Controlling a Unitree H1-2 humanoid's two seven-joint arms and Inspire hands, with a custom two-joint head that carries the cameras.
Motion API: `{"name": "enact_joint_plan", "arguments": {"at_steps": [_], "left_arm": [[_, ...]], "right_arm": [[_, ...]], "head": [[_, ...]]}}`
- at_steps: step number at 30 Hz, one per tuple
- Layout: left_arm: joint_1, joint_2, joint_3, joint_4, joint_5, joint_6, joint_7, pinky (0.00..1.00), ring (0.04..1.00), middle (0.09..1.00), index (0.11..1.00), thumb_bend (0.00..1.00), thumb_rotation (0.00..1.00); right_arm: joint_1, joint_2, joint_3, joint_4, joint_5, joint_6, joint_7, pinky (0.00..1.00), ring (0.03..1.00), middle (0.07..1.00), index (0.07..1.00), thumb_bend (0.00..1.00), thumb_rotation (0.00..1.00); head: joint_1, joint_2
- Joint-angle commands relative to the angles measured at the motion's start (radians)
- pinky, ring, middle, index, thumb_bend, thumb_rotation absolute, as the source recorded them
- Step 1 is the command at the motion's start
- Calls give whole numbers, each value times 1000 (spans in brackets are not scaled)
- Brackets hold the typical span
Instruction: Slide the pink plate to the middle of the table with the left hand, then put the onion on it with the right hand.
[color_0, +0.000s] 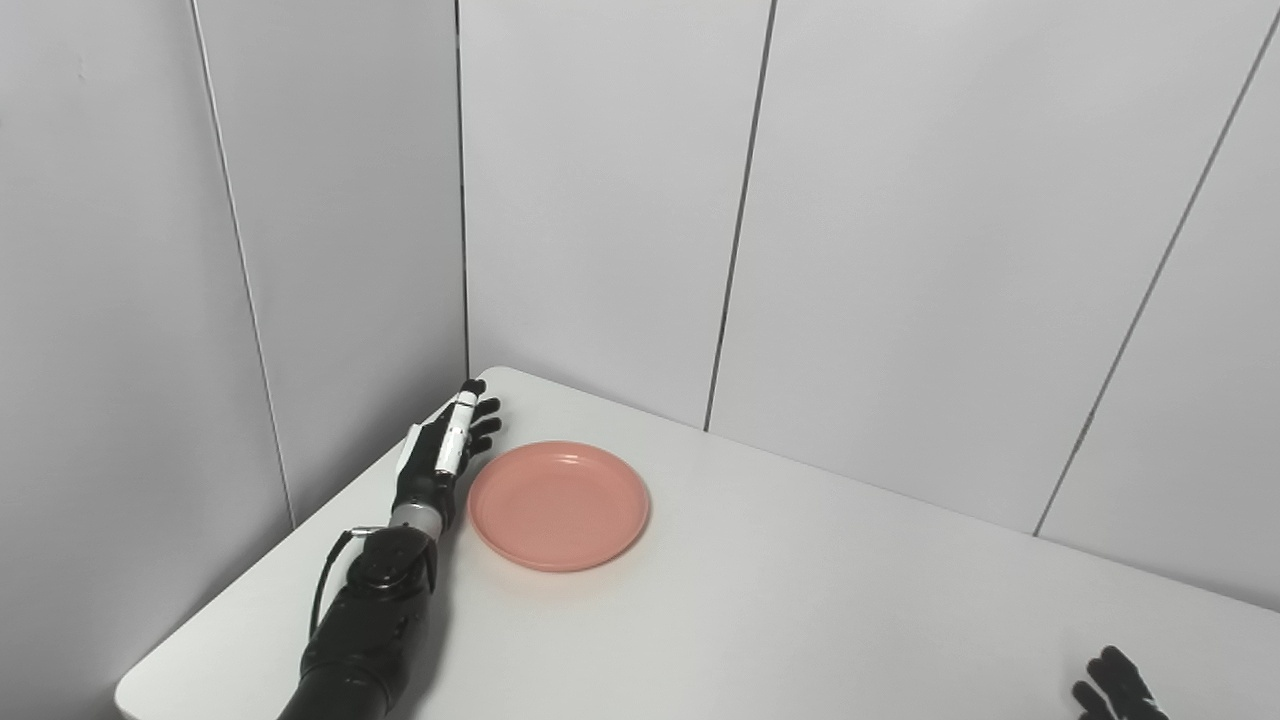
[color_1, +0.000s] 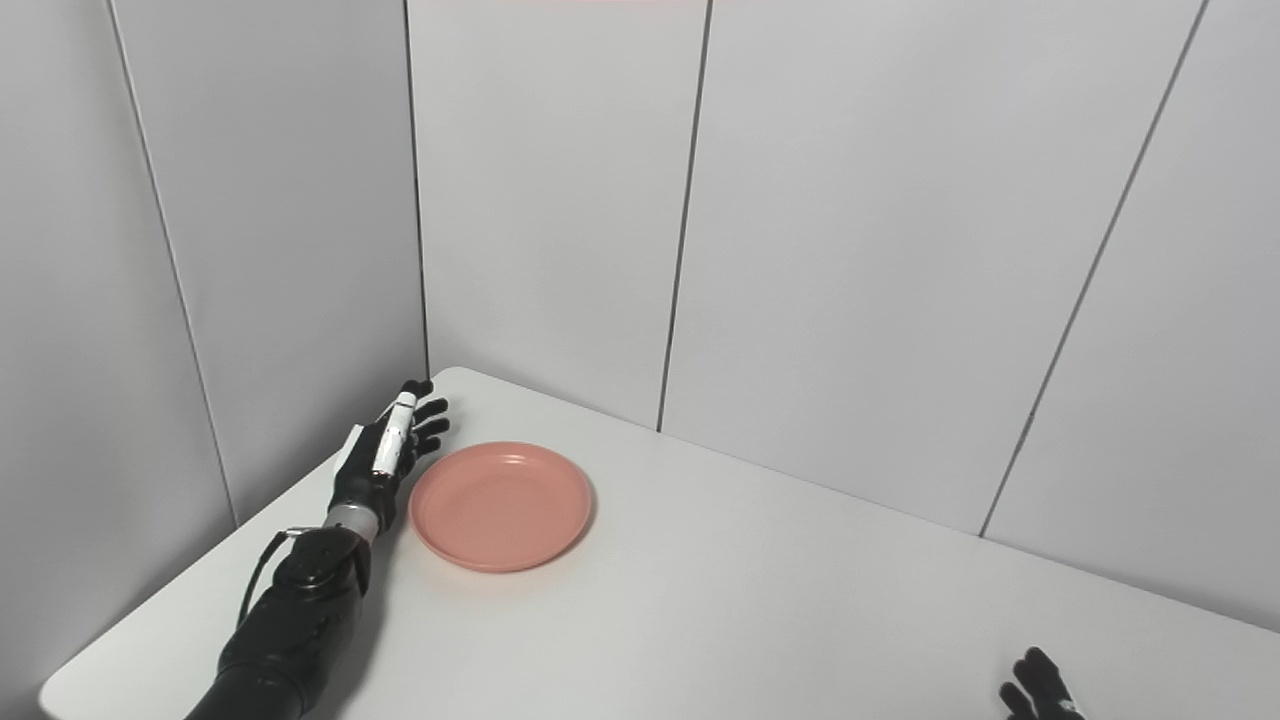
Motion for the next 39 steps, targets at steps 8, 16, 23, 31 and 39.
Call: {"name": "enact_joint_plan", "arguments": {"at_steps": [8,16,23,31,39], "left_arm": [[-20,8,-12,-63,8,12,-3,863,849,865,887,461,1000],[-21,-7,-38,-52,16,1,-9,897,863,871,889,484,1000],[-15,-16,-47,-67,11,15,0,880,847,856,873,485,1000],[-3,-21,-47,-93,-10,50,-39,890,851,864,887,504,1000],[-3,-47,-43,-107,-20,82,-53,863,834,855,878,479,1000]], "right_arm": [[-18,-8,-14,-72,12,33,-10,1000,962,952,949,393,768],[-19,-4,-12,-99,2,57,-25,992,953,944,938,385,769],[-19,1,-12,-124,5,87,-36,1000,962,951,947,376,764],[-19,14,-9,-146,-3,111,-56,1000,975,959,951,338,750],[-21,25,-5,-141,-4,98,-60,1000,978,963,957,338,723]], "head": [[1,20],[1,27],[-4,34],[-29,43],[-77,59]]}}
